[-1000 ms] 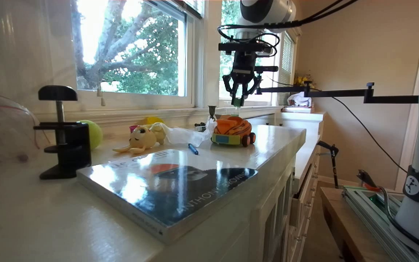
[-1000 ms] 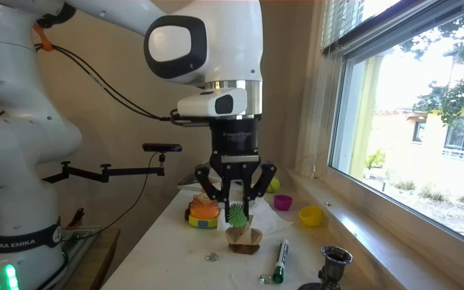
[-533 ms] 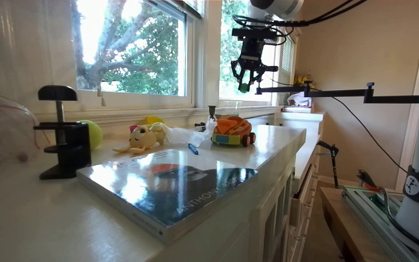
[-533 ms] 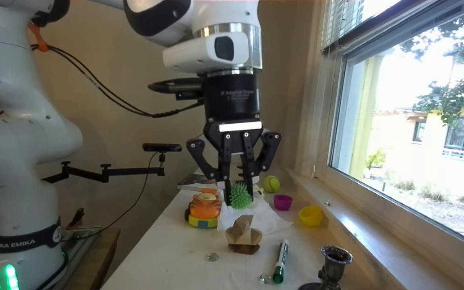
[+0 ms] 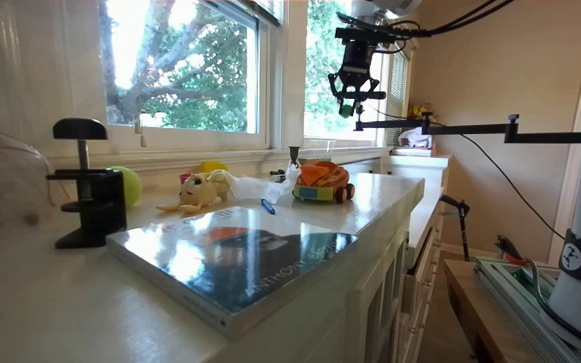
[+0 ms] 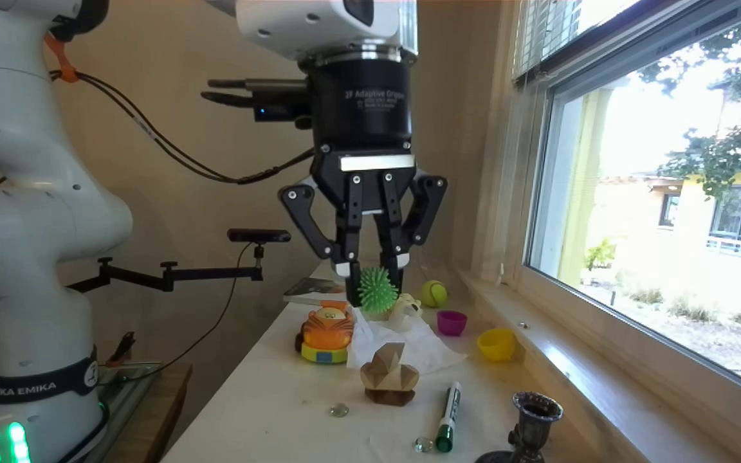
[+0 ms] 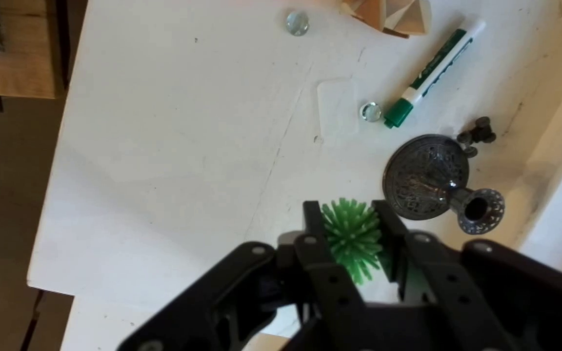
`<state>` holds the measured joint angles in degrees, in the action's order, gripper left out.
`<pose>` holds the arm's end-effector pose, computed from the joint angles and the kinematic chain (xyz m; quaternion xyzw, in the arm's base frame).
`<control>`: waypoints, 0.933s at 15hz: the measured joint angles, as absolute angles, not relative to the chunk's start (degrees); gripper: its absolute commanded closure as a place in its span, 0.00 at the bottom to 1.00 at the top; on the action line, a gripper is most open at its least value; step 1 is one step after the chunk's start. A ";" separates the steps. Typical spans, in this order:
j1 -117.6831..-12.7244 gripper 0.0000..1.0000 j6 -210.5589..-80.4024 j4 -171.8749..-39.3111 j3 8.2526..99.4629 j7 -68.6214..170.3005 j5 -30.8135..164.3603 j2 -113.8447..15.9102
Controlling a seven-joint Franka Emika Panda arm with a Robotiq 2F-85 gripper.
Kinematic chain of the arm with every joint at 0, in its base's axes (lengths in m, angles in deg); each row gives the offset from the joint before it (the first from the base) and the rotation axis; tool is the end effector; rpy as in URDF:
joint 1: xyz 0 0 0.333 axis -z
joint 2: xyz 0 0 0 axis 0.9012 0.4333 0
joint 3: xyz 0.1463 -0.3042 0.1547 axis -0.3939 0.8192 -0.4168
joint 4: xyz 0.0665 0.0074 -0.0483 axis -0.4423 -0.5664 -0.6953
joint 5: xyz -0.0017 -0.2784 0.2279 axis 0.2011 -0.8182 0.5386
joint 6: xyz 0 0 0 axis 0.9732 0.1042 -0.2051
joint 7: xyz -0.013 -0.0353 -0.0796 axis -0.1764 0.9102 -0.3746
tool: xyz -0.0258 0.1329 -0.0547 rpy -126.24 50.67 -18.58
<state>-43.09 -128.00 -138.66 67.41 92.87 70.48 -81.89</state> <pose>0.3378 -0.2852 0.5378 -0.7331 0.6754 -0.0601 0.0535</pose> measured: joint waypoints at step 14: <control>-42.60 0.93 -128.06 -138.87 67.32 92.57 70.24 -81.54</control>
<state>-42.60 -128.06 -138.87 67.32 92.57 70.24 -81.54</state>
